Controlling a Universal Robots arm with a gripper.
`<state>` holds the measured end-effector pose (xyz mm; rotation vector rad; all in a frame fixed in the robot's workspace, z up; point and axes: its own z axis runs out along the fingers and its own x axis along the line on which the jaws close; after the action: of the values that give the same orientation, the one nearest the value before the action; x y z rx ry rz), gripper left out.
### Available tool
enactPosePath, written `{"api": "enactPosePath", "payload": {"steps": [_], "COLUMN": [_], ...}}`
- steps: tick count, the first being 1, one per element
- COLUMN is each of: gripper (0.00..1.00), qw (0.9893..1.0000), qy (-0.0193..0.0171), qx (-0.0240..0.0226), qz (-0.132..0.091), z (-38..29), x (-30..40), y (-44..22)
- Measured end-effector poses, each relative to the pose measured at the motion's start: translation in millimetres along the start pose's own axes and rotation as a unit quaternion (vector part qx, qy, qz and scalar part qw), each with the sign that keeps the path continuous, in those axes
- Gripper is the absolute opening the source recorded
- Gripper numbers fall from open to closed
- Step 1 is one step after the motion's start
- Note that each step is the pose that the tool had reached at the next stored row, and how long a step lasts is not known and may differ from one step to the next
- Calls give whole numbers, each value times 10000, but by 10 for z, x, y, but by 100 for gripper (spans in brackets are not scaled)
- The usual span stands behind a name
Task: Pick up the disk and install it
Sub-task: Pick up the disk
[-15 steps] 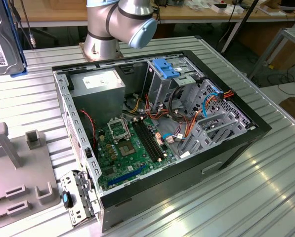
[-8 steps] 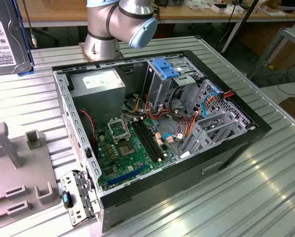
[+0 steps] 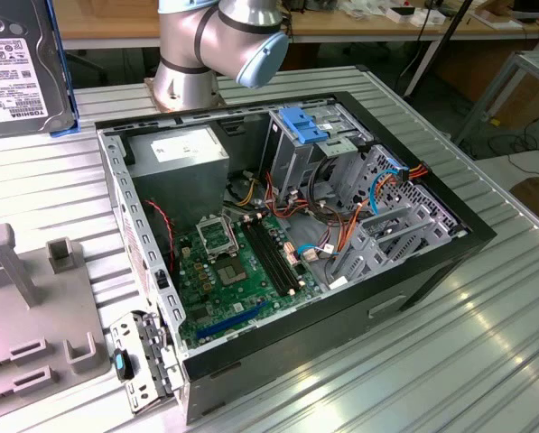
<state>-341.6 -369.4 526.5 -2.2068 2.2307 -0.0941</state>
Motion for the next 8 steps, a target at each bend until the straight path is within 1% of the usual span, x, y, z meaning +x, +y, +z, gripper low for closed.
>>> {"api": "enactPosePath", "payload": {"steps": [2, 4, 7, 8], "gripper": [37, 37, 37, 37], "qw": [10000, 10000, 10000, 10000], "qy": [0, 0, 0, 0], "qx": [0, 0, 0, 0], "qz": [0, 0, 0, 0], "z": [2, 7, 13, 16], "x": [0, -1, -2, -2], "y": [-34, -110, -190, -227]}}
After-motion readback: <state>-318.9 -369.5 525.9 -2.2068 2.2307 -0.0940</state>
